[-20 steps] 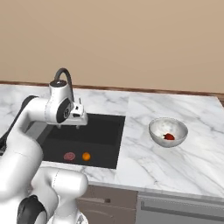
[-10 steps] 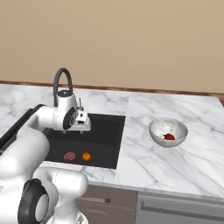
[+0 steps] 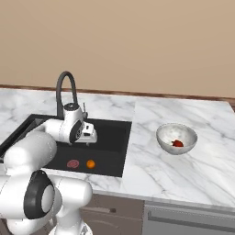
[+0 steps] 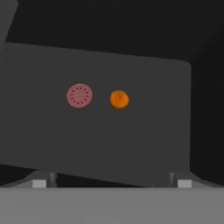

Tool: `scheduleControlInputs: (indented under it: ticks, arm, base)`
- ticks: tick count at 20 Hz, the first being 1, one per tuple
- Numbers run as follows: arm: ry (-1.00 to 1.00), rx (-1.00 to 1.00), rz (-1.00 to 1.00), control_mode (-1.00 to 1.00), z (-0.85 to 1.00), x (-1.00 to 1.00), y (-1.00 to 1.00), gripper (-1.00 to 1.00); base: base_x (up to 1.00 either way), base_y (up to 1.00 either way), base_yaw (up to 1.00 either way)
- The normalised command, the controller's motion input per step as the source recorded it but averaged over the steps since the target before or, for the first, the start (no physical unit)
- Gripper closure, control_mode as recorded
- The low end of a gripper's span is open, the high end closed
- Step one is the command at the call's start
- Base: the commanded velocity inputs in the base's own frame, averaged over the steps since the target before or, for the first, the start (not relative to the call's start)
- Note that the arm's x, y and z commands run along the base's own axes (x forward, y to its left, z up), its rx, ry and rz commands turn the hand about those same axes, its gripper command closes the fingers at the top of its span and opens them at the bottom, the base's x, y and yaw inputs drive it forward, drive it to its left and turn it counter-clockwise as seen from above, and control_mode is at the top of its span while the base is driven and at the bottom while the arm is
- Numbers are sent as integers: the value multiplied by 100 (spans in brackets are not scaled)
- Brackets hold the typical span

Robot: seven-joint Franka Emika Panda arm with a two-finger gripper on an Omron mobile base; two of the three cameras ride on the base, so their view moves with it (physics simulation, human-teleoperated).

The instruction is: Pick the bell peppers from the cabinet and place them in one bowl. Pick the tangerine from the sink and place it in the other bowl.

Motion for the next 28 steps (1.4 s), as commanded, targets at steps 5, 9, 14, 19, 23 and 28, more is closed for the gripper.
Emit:
scheduleControlInputs:
  ticks: [5, 9, 14, 19, 23, 28]
  arm:
    - [4, 0, 0, -100, -9, 1, 4, -100]
    - [0, 0, 0, -100, -26, 0, 3, -100]
    - [0, 0, 0, -100, -34, 0, 1, -100]
    - [0, 0, -1, -100, -26, 0, 0, -100]
    - [0, 0, -1, -100, -26, 0, 0, -100]
    - [-5, 0, 0, -100, -22, 0, 0, -100]
  base:
    - [0, 0, 0]
    - [0, 0, 0]
    - [0, 0, 0]
    - [0, 0, 0]
    - [0, 0, 0]
    - [0, 0, 0]
